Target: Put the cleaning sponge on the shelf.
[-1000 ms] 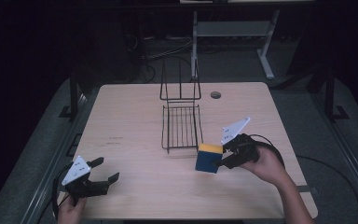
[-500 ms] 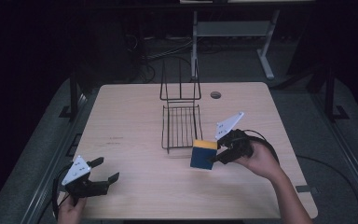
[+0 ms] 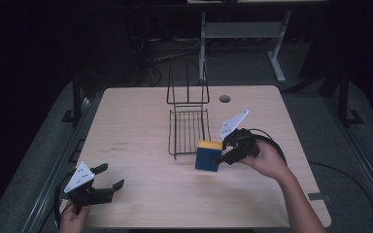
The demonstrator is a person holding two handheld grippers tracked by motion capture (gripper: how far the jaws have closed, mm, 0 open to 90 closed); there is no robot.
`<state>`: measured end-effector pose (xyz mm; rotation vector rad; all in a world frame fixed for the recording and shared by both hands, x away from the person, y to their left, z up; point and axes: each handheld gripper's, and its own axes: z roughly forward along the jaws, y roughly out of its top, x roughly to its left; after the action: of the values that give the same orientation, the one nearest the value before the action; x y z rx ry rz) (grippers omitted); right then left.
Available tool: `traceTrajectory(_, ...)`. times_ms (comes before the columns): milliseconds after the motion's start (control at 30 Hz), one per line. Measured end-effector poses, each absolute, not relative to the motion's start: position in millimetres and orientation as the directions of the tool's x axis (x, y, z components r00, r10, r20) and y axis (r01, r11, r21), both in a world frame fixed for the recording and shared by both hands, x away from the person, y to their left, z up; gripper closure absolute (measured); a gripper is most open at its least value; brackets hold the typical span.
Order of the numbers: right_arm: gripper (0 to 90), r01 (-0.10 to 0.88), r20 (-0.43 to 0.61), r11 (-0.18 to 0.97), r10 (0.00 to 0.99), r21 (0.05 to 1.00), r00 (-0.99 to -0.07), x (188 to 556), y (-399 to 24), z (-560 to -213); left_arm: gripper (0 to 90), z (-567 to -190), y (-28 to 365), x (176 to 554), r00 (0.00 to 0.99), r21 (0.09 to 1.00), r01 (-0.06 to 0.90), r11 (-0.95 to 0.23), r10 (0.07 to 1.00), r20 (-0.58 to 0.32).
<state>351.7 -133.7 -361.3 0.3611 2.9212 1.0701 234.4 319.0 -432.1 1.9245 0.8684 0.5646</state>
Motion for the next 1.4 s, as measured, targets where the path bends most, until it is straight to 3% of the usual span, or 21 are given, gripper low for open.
traceTrajectory(1400,56.1,0.243,0.074,0.736,0.255,0.632,-0.964,404,-117,-336,16.1,-432,320,234,0.645,0.884,0.339,-0.322,0.763,0.03)
